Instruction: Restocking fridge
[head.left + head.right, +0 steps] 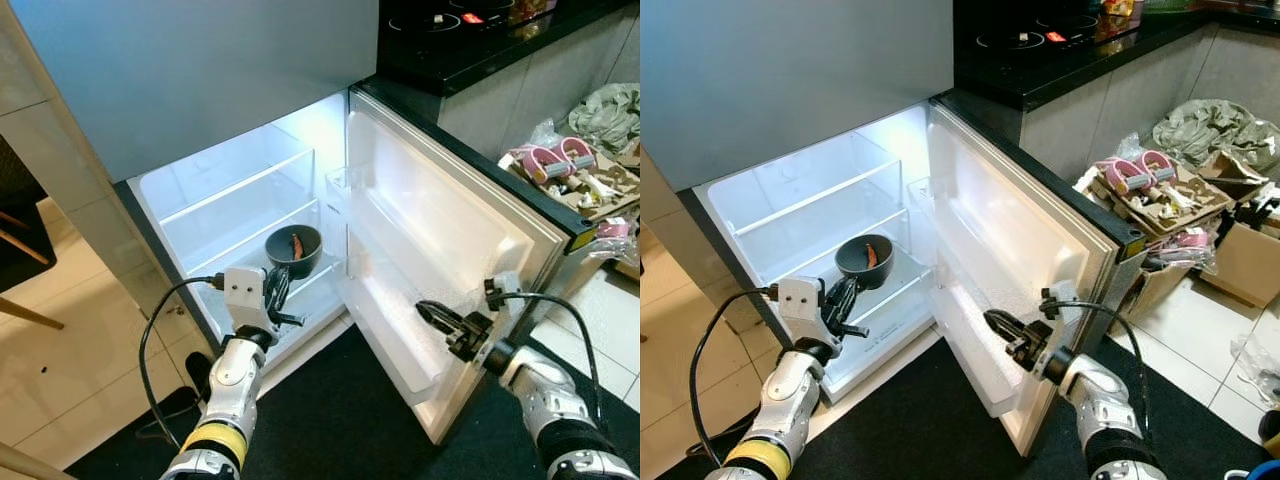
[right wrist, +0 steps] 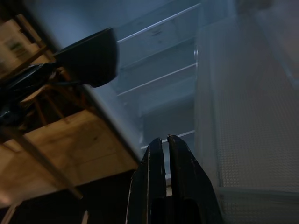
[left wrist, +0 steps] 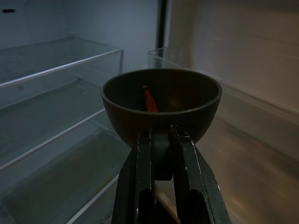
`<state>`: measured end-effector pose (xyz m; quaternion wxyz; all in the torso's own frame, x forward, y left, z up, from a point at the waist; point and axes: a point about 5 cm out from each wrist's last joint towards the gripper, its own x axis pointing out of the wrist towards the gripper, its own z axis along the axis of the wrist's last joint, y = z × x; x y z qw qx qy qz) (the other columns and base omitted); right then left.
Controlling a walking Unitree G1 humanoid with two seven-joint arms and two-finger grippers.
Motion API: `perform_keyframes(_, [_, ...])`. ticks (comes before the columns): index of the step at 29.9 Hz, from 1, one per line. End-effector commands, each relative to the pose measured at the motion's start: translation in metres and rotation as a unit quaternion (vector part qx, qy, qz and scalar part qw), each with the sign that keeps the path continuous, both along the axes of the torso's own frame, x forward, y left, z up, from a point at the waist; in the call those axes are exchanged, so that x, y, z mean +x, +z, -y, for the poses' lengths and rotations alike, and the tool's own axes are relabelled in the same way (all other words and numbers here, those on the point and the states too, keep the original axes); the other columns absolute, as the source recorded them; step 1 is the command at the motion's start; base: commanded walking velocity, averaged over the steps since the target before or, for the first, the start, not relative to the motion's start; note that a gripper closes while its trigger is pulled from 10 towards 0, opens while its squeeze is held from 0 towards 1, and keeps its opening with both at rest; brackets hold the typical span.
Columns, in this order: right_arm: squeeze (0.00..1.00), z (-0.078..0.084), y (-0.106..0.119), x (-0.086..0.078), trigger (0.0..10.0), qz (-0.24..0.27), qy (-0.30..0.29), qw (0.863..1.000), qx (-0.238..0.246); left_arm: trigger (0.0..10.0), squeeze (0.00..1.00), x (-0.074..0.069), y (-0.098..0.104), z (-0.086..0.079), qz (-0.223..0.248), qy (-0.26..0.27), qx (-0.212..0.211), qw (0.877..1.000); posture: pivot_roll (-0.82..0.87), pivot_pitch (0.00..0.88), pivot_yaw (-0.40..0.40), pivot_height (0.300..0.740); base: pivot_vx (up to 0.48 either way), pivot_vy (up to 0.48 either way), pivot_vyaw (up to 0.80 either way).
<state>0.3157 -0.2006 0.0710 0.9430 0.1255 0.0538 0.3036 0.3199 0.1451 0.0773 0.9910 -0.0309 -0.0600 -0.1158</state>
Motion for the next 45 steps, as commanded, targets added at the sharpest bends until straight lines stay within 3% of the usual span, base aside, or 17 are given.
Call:
perform_keyframes(1, [0.00,0.024,0.011,0.007,10.0,0.016,-0.089,0.996,-0.005,10.0,0.00,-0.005,-0.006,-0.002,-0.004,0.000,0.008,1.000,-0.08,0.068,0.047,0.740,0.000,0.000,0.00])
perform_keyframes(8, [0.00,0.056,0.025,0.012,10.0,0.032,-0.186,0.982,-0.025,10.0,0.00,-0.005,-0.006,0.003,-0.003,-0.009,0.007,1.000,-0.08,0.071,0.051,0.740,0.000,0.000,0.00])
perform_keyframes(10, [0.00,0.056,0.025,0.012,10.0,0.032,-0.186,0.982,-0.025,10.0,0.00,-0.005,-0.006,0.003,-0.003,-0.009,0.007,1.000,-0.08,0.071,0.051,0.740,0.000,0.000,0.00])
perform_keyframes(13, [0.00,0.074,0.033,0.014,10.0,0.037,-0.238,0.970,-0.030,10.0,0.00,-0.004,-0.005,0.006,-0.001,-0.015,0.007,1.000,-0.08,0.071,0.049,0.740,0.000,0.000,0.00])
perform_keyframes(17, [0.00,0.075,0.034,0.014,10.0,0.038,-0.240,0.970,-0.025,10.0,0.00,-0.004,-0.005,0.006,-0.001,-0.016,0.007,1.000,-0.08,0.071,0.048,0.740,0.000,0.000,0.00])
perform_keyframes(19, [0.00,0.047,0.017,0.007,10.0,0.020,-0.125,0.992,0.004,10.0,0.00,-0.005,-0.005,0.007,0.000,-0.017,0.005,1.000,-0.08,0.071,0.045,0.740,0.000,0.000,0.00])
perform_keyframes(23, [0.00,0.029,0.006,0.000,10.0,0.005,-0.058,0.998,0.018,10.0,0.00,-0.005,-0.005,0.008,0.000,-0.018,0.005,1.000,-0.08,0.072,0.045,0.740,0.000,0.000,0.00])
perform_keyframes(26, [0.00,-0.005,-0.023,-0.015,10.0,-0.042,0.006,0.999,0.031,10.0,0.00,-0.005,-0.005,0.010,-0.001,-0.023,0.003,1.000,-0.08,0.073,0.047,0.740,0.000,0.000,0.00])
perform_keyframes(32, [0.00,-0.022,-0.046,-0.025,10.0,-0.094,0.012,0.995,0.012,10.0,0.00,-0.004,-0.005,0.012,-0.001,-0.026,0.003,1.000,-0.08,0.071,0.046,0.740,0.000,0.000,0.00])
perform_keyframes(33, [0.00,-0.030,-0.059,-0.034,10.0,-0.123,0.022,0.992,-0.010,10.0,0.00,-0.004,-0.004,0.013,-0.001,-0.030,0.002,1.000,-0.08,0.067,0.041,0.740,0.000,0.000,0.00])
perform_keyframes(36, [0.00,-0.037,-0.073,-0.044,10.0,-0.156,0.027,0.987,-0.027,10.0,0.00,-0.003,-0.004,0.015,0.000,-0.034,0.003,0.999,-0.07,0.065,0.039,0.740,0.000,0.000,0.00])
perform_keyframes(38, [0.00,-0.042,-0.098,-0.064,10.0,-0.221,0.017,0.972,-0.075,10.0,0.00,-0.003,-0.003,0.019,0.001,-0.042,0.003,0.999,-0.06,0.062,0.033,0.740,0.000,0.000,0.00])
perform_keyframes(41, [0.00,-0.039,-0.109,-0.075,10.0,-0.252,0.002,0.961,-0.117,10.0,0.00,-0.004,-0.004,0.021,0.000,-0.046,0.002,0.999,-0.06,0.063,0.032,0.740,0.000,0.000,0.00])
perform_keyframes(45, [0.00,-0.035,-0.113,-0.078,10.0,-0.267,-0.015,0.954,-0.136,10.0,0.00,-0.005,-0.005,0.022,-0.004,-0.049,0.002,0.999,-0.06,0.063,0.032,0.740,0.000,0.000,0.54])
